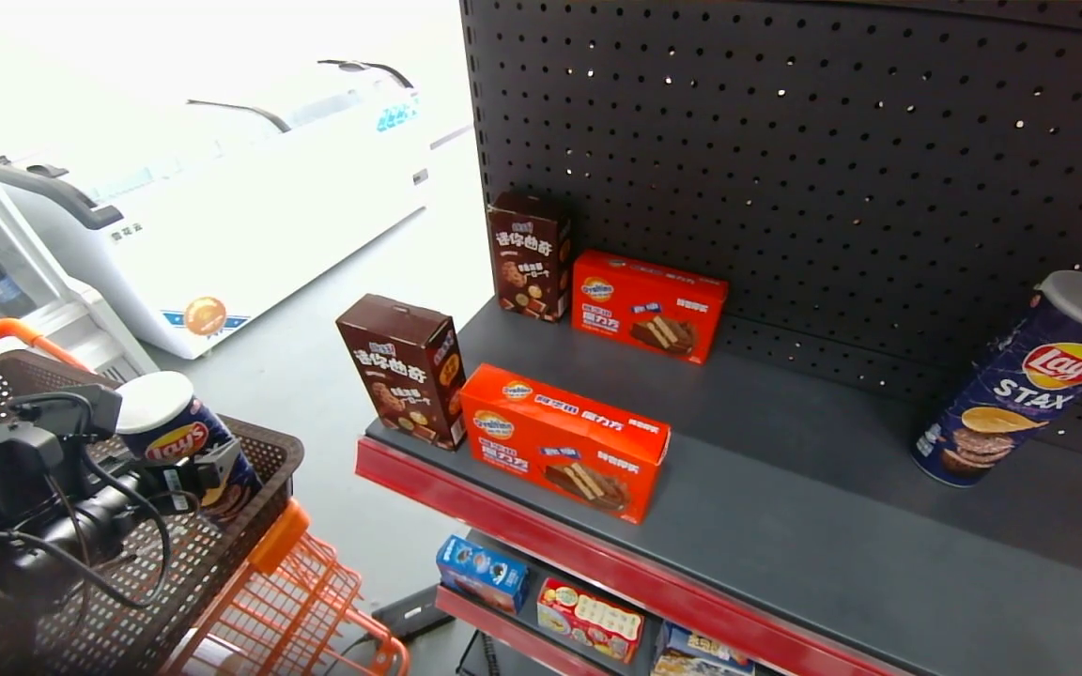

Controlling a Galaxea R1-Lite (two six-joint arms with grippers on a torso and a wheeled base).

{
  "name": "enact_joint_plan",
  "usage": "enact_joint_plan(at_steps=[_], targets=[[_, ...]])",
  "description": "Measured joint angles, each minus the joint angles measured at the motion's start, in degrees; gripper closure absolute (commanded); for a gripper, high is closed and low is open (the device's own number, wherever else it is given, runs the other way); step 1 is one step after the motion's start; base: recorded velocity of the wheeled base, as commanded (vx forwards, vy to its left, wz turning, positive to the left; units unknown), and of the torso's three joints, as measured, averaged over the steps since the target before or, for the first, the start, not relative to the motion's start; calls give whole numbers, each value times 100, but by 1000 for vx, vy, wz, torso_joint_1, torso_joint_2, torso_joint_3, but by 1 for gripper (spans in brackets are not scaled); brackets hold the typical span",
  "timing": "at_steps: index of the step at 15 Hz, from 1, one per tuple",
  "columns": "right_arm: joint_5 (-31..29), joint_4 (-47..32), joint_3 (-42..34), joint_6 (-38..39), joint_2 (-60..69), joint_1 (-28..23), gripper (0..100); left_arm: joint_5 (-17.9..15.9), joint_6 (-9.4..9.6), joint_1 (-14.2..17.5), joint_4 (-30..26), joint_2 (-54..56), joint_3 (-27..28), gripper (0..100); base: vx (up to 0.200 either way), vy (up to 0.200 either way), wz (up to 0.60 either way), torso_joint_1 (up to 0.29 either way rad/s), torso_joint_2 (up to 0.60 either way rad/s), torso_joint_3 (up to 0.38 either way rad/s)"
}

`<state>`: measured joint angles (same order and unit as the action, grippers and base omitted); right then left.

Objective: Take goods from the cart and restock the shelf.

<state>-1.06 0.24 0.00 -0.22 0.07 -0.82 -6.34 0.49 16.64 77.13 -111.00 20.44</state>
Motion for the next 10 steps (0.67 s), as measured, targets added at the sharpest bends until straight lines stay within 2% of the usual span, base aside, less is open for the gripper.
enact_joint_plan(at_steps=[3, 6, 8, 9, 10], targets=[[0, 0, 0, 0, 0, 2, 0, -37, 2, -2, -27, -422, 441, 0, 0, 0, 0, 0, 0, 0], [0, 0, 0, -2, 0, 5, 0, -627, 22, -33, 46, -697, 529, 0, 0, 0, 0, 0, 0, 0], [0, -2, 0, 0, 0, 5, 0, -703, 128, -33, 112, -783, 634, 0, 0, 0, 0, 0, 0, 0], [0, 0, 0, 0, 0, 2, 0, -714, 148, -35, 211, -817, 670, 100, 0, 0, 0, 0, 0, 0], [0, 0, 0, 0, 0, 0, 0, -720, 151, -35, 260, -852, 734, 100, 0, 0, 0, 0, 0, 0]])
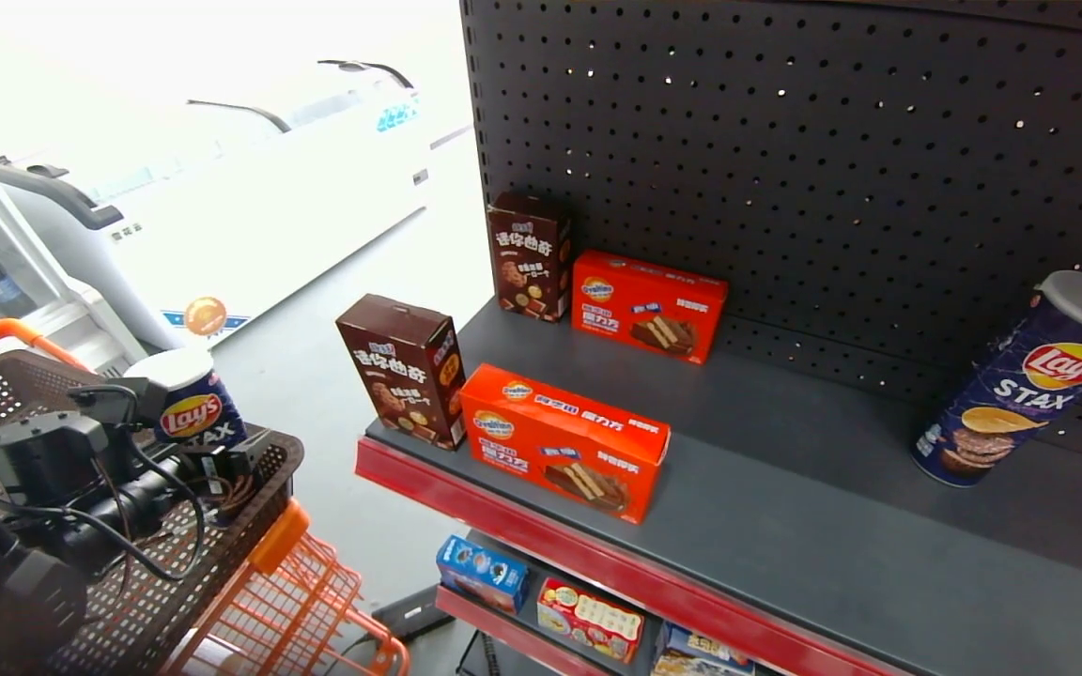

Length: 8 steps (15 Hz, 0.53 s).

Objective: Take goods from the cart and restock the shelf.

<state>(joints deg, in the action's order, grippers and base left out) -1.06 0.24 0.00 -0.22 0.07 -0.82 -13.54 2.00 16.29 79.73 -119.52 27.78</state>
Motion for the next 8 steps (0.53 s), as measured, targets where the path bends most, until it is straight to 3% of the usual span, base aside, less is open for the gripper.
enact_joint_plan(at_steps=[8], targets=[[0, 0, 0, 0, 0, 2, 0, 41, 5, -37, 55, -44, 297, 100, 0, 0, 0, 0, 0, 0]])
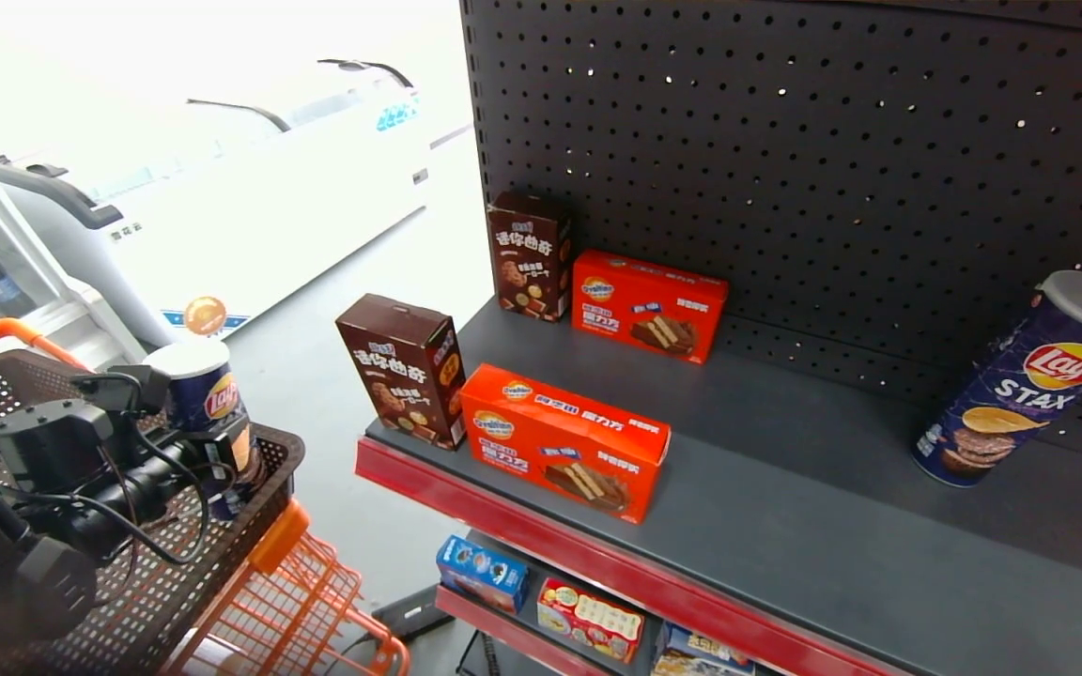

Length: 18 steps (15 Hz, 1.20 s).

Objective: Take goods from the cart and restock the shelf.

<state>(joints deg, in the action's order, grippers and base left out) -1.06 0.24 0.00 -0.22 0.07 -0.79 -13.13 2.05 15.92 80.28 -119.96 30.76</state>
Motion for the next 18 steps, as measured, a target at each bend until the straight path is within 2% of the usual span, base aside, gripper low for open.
enact_joint_plan(at_steps=[3, 6, 12, 15, 17, 18], targets=[[0, 0, 0, 0, 0, 0, 0, 76, 49, -77, 39, 262, 9, 100, 0, 0, 0, 0, 0, 0], [0, 0, 0, -2, 0, 2, 0, 421, 107, -250, -24, 874, -122, 100, 0, 0, 0, 0, 0, 0], [0, 0, 0, 0, 0, 0, 0, 539, 343, -377, -591, 2922, -796, 100, 0, 0, 0, 0, 0, 0], [0, 0, 0, 0, 0, 0, 0, 366, 330, -551, -1062, 3889, -1091, 100, 0, 0, 0, 0, 0, 0], [0, 0, 0, 0, 0, 2, 0, 222, 271, -840, -1514, 4553, -1268, 100, 0, 0, 0, 0, 0, 0], [0, 0, 0, -2, 0, 2, 0, 191, 244, -1017, -1968, 4923, -1320, 100, 0, 0, 0, 0, 0, 0]])
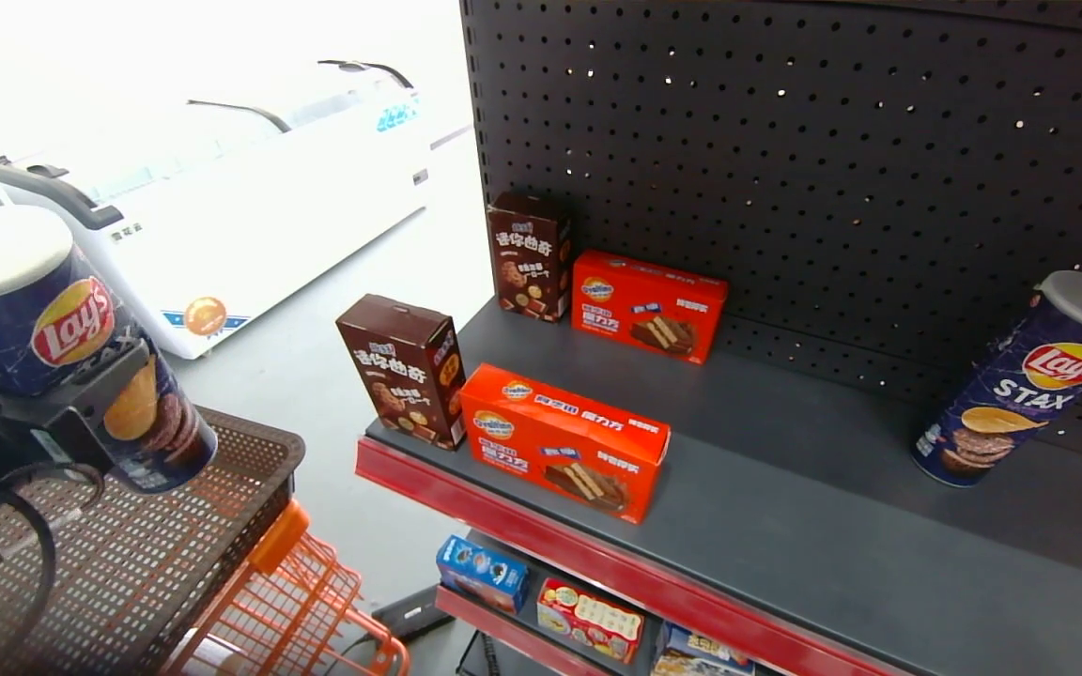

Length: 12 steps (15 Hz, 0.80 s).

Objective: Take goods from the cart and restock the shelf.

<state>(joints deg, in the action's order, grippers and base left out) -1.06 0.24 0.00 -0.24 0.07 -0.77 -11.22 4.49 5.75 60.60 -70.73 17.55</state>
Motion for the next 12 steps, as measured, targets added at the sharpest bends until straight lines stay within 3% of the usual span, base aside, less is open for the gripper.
enact_joint_plan(at_steps=[3, 5, 12], targets=[[2, 0, 0, 2, 0, -5, 0, -93, -41, -551, -1686, 1141, -59, 100, 0, 0, 0, 0, 0, 0], [0, 0, 0, 0, 0, -2, 0, -137, -52, -1113, -2369, 1712, -33, 100, 0, 0, 0, 0, 0, 0], [0, 0, 0, 0, 0, 0, 0, -162, -39, -2232, -2422, 2030, 206, 100, 0, 0, 0, 0, 0, 0]])
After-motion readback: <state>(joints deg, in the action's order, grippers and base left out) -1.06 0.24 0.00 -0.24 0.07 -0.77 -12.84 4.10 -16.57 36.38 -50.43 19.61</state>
